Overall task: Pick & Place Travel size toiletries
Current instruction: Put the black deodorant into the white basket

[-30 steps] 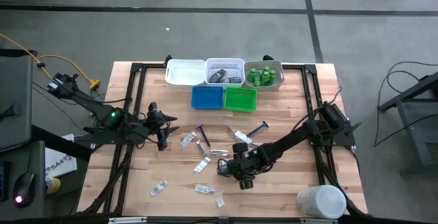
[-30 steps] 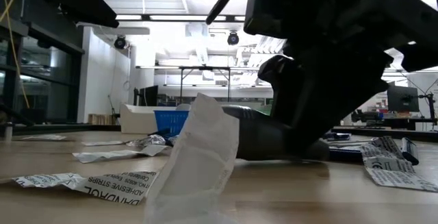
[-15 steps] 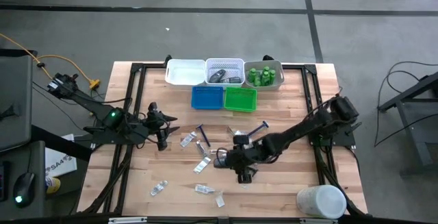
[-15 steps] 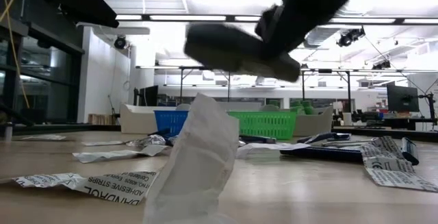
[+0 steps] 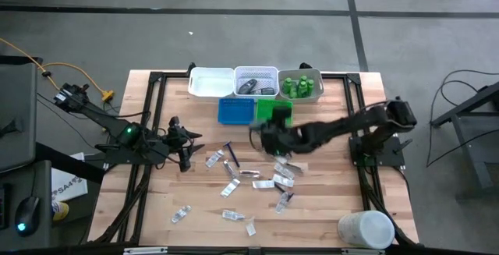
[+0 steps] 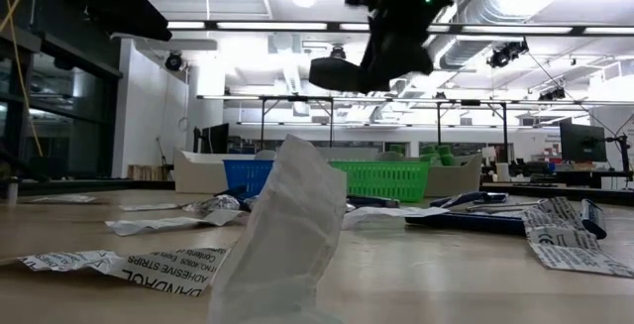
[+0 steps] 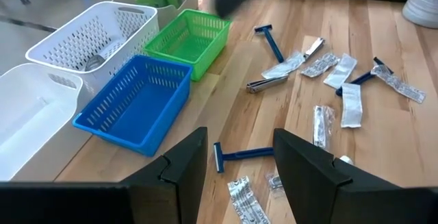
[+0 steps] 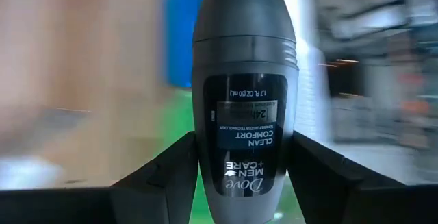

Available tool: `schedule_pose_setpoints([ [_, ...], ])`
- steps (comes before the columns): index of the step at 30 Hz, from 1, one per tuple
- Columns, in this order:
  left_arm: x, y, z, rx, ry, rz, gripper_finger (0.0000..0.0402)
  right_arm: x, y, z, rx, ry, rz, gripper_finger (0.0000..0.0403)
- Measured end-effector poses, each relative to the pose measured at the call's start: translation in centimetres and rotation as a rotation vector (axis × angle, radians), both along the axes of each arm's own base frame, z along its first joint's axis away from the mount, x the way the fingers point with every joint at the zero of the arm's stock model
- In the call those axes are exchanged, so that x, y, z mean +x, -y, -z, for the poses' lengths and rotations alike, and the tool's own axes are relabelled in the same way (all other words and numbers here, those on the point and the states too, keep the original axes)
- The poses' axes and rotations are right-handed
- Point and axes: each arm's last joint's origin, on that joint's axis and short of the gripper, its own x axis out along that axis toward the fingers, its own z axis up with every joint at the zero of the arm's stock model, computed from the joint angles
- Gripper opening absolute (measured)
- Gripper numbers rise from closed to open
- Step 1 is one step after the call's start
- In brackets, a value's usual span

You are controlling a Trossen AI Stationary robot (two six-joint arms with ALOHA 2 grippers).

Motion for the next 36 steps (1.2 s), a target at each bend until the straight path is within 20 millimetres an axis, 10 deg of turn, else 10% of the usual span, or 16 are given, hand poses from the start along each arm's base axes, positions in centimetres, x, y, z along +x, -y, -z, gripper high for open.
schedule_pose_setpoints([
  [9,0.0,0.0,0.0,0.0,0.0,0.0,0.0166,1.0,10.1,-1.5,-0.466,-0.325,0.077,0.019],
  [16,0.0,0.0,0.0,0.0,0.001,-0.001,0.0166,1.4,16.0,1.1,-0.576,-0.758,-0.117,0.019],
  [26,0.0,0.0,0.0,-0.003,0.002,-0.002,0.0166,2.7,18.7,6.0,-0.618,-1.023,-0.192,0.0192],
  [36,0.0,0.0,0.0,-0.007,0.003,-0.004,0.0166,3.2,18.1,5.6,-0.623,-0.916,-0.17,0.0242],
])
